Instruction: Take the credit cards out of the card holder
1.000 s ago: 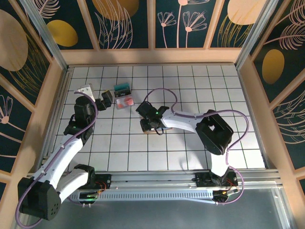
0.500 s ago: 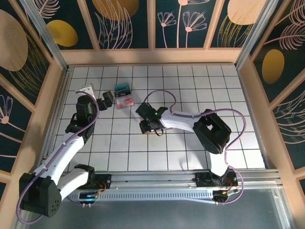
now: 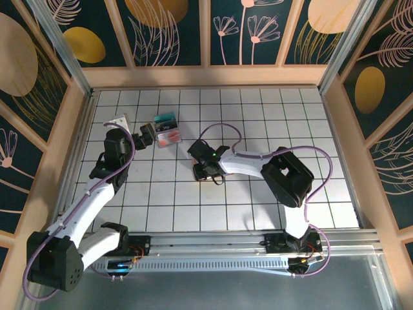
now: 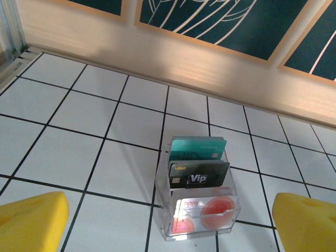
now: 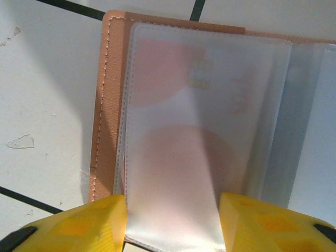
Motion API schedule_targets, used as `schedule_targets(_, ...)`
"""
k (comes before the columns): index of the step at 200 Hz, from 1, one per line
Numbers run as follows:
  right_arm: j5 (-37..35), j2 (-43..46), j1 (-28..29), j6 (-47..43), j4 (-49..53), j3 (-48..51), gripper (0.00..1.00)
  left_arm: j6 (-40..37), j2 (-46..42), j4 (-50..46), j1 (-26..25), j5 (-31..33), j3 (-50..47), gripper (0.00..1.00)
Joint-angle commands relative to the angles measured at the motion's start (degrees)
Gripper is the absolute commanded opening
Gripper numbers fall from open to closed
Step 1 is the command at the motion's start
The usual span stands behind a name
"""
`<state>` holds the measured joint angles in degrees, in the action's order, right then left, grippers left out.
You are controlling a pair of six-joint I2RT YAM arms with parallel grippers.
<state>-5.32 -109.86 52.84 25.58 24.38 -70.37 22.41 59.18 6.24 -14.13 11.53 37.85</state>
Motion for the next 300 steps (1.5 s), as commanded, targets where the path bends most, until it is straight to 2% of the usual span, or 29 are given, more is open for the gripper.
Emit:
schedule_targets(1,-0.20,-1.85,-0.29,0.85,-0.07,1.34,0.46,0.79,0.31,1.41,0.47,-0.89,0.69,0.99)
schedule_targets(40,0.36,-1.12,-0.53,1.23,-1.18,1.57,0.37,0.06,0.15,1.23,0.47,-1.42,1.00,0.99)
schedule_targets(70,0.21,0.54,-0.70,1.70,-2.05,1.89,0.24,-1.48,-0.37,1.38,0.45,-2.83,0.87,0.99)
schedule_targets(77,-0.56,1.11,-0.72,1.95,-1.96,2.05,0.23,-1.81,-0.44,1.49,0.43,-3.12,0.70,0.99)
schedule_targets(112,-6.53,4.01,-0.81,3.37,-0.74,2.59,0.24,-2.28,-0.91,1.14,0.50,-2.04,0.38,0.99)
schedule_targets(155,-10.53,7.02,-1.16,4.74,-0.87,4.16,0.26,-2.31,-1.08,1.23,0.47,-1.69,0.61,0.99)
schedule_targets(192,-11.50,8.31,-2.46,5.60,-0.92,5.83,0.28,-2.53,-1.08,1.05,0.46,-1.66,0.83,0.99)
schedule_targets(231,-12.17,9.92,-4.12,6.24,-1.20,7.59,0.38,-2.90,-1.26,1.22,0.42,-2.52,0.83,0.99)
schedule_targets(255,-12.28,10.78,-5.28,6.75,-1.65,8.86,0.39,-3.16,-1.35,1.60,0.05,-2.66,0.52,0.99)
schedule_targets(277,-12.03,11.42,-6.32,7.26,-2.35,10.22,0.39,-3.55,-1.11,1.91,-1.54,-2.01,0.34,0.99)
schedule_targets(300,-11.27,11.93,-7.44,7.68,-3.49,11.65,0.39,-4.97,-0.07,1.63,-5.38,1.64,0.62,0.99)
